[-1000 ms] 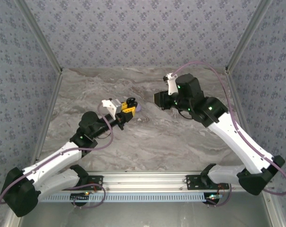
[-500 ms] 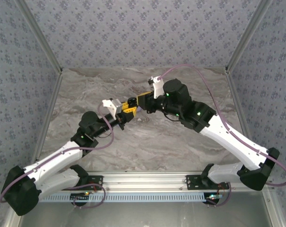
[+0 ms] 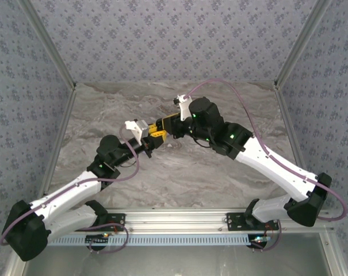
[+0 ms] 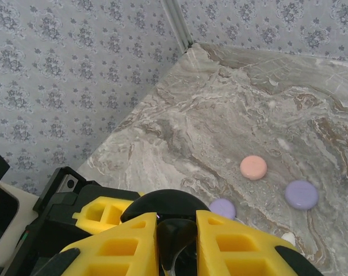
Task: Insert the wireless bluetooth earbuds into the charging case
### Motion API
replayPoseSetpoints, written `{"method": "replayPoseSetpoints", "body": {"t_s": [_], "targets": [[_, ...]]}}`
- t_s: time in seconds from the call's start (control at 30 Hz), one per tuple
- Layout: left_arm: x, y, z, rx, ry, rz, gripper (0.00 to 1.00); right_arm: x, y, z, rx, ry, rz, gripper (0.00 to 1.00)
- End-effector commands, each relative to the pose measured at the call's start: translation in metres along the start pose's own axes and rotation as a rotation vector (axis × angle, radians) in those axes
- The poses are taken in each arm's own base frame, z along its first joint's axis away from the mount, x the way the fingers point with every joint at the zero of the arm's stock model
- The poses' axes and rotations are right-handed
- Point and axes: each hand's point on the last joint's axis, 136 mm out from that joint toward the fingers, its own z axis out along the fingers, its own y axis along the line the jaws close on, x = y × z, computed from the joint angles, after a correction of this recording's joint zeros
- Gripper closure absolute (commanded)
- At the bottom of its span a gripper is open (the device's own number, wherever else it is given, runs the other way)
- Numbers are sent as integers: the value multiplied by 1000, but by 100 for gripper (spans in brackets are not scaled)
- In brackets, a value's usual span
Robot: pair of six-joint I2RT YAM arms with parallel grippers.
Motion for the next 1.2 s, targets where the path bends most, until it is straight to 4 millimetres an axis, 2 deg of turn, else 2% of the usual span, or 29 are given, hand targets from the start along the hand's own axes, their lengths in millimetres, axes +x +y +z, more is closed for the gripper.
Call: {"method": "replayPoseSetpoints", "body": {"t_s": [0.0, 0.27, 0.53, 0.67, 0.93, 1.03, 1.17], "targets": [[-29, -9, 1, 35, -81, 17, 100, -5, 0, 1, 20, -10, -25, 78], [-30, -9, 1, 34, -82, 17, 100, -2, -4, 2, 43, -2, -31, 78], [-32, -8, 1, 30, -89, 20, 100, 2, 4, 0, -3, 24, -32, 75], [-31, -8, 2, 31, -88, 19, 100, -1, 8, -5, -26, 16, -34, 60], [-33, -11, 1, 44, -93, 21, 100, -29, 15, -38, -136, -46, -75, 30], [-36, -14, 1, 62, -104, 20, 100, -25, 7, -41, -197, -8, -67, 20], [-39, -19, 0, 92, -110, 18, 100, -10, 4, -32, -322, 76, -32, 8]]}}
